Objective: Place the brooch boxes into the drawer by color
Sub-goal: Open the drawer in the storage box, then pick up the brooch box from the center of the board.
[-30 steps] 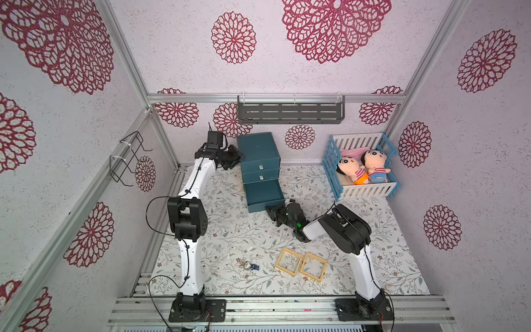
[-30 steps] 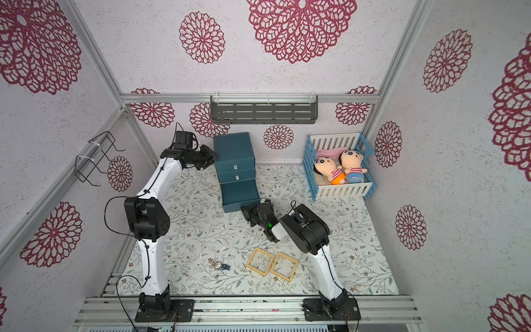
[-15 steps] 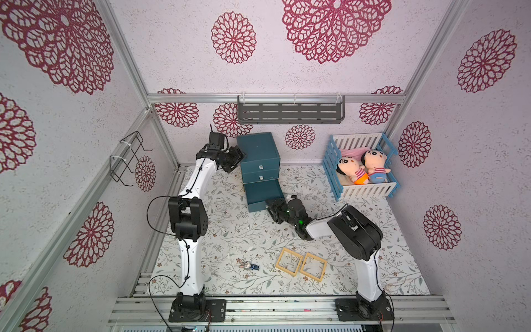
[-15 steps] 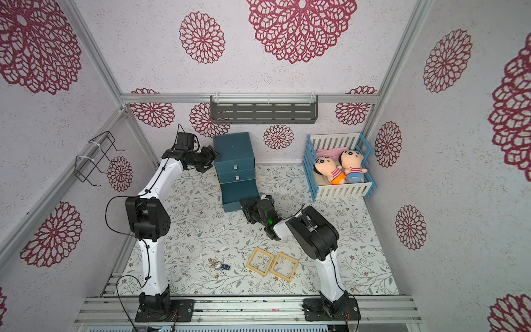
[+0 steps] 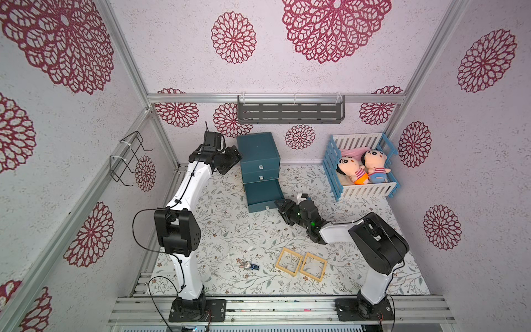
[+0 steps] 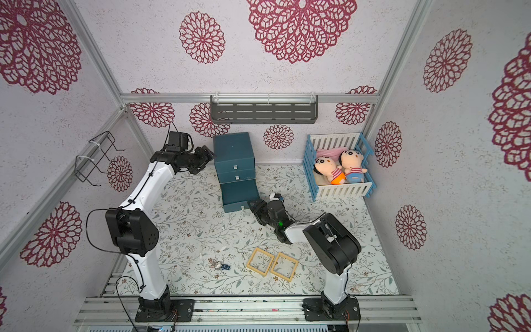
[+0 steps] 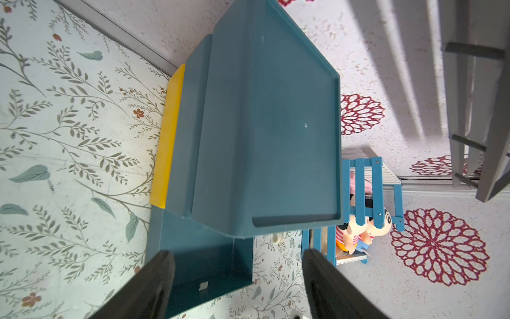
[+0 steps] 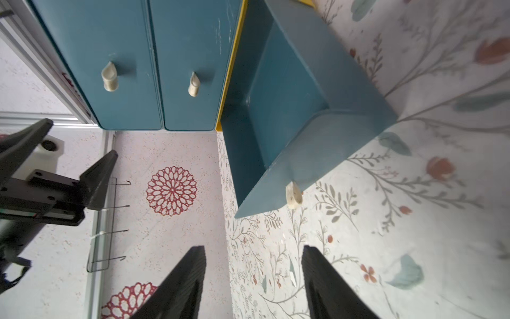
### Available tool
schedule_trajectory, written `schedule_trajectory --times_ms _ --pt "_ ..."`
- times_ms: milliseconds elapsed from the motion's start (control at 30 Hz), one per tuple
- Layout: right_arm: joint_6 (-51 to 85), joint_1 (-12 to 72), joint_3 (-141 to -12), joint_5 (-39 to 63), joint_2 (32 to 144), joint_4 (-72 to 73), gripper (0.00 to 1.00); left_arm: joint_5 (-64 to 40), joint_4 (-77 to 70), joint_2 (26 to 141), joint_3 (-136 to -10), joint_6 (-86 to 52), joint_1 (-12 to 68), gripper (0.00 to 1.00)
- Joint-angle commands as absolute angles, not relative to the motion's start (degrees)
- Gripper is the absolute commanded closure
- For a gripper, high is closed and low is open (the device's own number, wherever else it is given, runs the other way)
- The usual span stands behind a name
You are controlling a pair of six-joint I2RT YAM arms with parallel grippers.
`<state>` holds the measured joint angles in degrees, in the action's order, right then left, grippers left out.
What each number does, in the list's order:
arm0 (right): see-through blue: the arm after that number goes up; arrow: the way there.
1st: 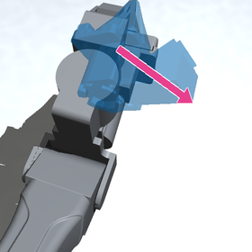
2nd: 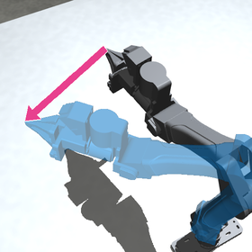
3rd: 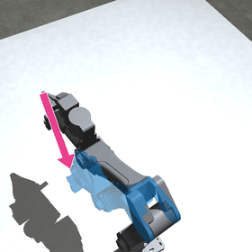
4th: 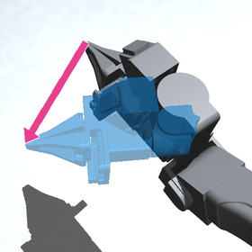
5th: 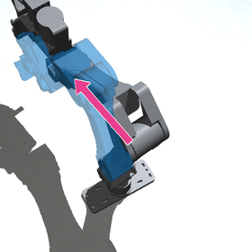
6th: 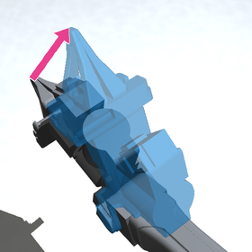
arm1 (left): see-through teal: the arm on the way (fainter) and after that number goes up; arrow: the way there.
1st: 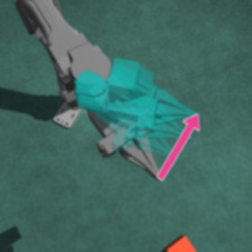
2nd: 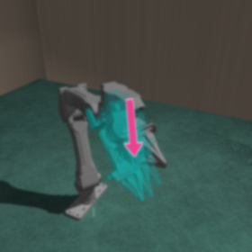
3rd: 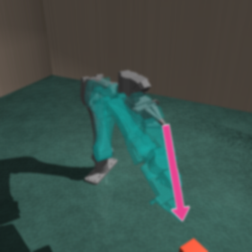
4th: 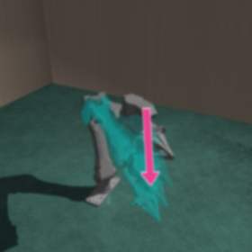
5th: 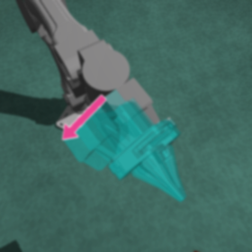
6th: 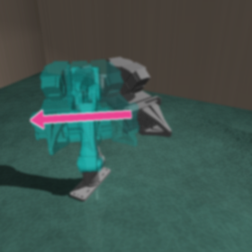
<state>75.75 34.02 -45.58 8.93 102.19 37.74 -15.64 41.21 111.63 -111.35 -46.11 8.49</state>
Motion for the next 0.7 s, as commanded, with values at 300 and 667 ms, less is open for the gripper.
schedule_trajectory --times_ms 300,667 --pt "46.87 33.66 -43.03 10.22 76.31 11.53 0.51 -8.93 44.02 96.7 -95.68 -36.4 18.3 0.31" --pt "37.31 33.84 -36.96 10.59 49.95 -7.49 0.54 -6.17 41.76 85.31 -78.34 -36.81 28.5 0.39"
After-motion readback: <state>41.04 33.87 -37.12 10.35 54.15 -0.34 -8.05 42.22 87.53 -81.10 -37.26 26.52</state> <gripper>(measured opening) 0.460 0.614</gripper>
